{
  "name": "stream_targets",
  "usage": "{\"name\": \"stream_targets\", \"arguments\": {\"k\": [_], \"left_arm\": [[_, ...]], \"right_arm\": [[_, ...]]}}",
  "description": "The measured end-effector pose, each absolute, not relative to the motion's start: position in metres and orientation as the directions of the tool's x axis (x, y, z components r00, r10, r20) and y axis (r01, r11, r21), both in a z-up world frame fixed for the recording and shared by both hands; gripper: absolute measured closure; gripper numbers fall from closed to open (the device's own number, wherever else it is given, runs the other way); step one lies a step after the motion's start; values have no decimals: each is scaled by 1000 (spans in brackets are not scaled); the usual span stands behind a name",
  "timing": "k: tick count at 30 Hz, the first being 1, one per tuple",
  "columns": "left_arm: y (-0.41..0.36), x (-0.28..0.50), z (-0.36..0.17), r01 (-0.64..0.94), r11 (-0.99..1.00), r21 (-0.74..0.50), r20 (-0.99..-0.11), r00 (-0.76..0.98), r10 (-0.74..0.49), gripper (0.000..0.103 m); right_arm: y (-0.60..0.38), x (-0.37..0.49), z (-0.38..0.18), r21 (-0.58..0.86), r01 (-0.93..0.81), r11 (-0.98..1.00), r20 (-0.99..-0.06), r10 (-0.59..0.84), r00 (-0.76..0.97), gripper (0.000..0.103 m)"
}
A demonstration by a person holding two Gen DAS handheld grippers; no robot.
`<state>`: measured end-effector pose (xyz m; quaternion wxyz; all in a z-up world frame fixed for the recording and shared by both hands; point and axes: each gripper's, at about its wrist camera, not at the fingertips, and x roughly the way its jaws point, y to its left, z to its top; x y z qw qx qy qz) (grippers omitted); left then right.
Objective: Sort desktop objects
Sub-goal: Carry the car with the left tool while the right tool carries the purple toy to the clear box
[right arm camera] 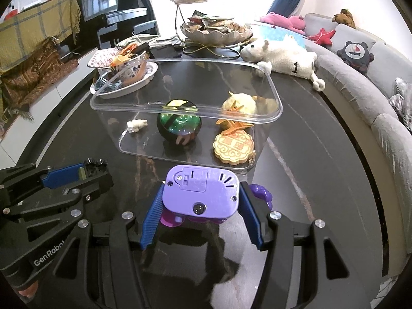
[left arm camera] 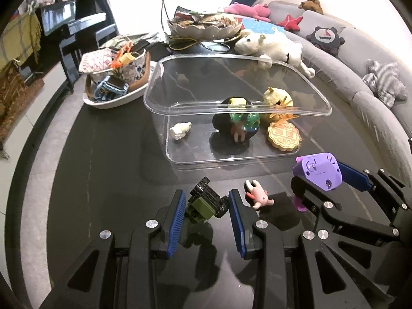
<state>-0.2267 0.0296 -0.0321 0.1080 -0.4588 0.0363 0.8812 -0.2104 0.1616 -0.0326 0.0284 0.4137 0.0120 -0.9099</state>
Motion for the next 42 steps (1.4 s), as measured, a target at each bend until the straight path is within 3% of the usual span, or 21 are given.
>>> {"name": "stream_targets", "arguments": {"k": [27,42], "left_arm": [[42,-155,41,-154,-986,62,-720,-691,63,73],[43,-145,71,-151,-987,55,-685,-725,73,73]], "right_arm": [[168,-149,35,7,48,-999,-656,-41,-754,49],[169,-139,67,-17,33,-999,-615,-16,-788,49]]}}
